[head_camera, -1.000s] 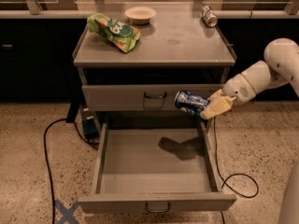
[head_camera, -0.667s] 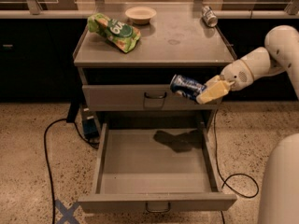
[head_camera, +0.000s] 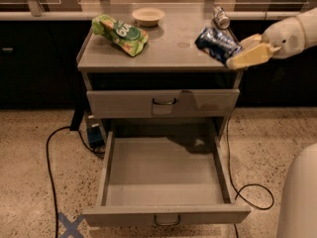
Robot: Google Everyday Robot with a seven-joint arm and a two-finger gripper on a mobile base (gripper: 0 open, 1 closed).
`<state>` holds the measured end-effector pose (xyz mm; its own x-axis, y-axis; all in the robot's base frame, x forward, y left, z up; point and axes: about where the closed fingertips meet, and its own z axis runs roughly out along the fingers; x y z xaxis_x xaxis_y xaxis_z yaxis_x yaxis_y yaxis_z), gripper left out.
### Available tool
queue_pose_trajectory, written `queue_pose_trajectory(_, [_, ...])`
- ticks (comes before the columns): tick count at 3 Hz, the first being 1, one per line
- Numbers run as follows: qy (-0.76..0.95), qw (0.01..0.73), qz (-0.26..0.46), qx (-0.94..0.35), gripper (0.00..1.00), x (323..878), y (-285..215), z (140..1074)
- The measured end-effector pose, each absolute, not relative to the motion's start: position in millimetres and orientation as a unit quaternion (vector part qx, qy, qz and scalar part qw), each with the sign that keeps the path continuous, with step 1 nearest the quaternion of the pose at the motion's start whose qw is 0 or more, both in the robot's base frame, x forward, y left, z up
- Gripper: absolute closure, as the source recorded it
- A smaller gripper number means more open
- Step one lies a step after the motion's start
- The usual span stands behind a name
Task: Pick pepsi can from middle drawer and place on counter
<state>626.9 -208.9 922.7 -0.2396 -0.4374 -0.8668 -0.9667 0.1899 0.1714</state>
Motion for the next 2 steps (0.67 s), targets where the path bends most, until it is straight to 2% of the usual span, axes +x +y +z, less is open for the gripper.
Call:
queue_pose_trajectory(1, [0.675,0.383,0.351,-0.524,1.0,629,-209,965])
queue_pose_trajectory(2, [0.667,0.387,0.336,-0.54,1.0,656,-187,960])
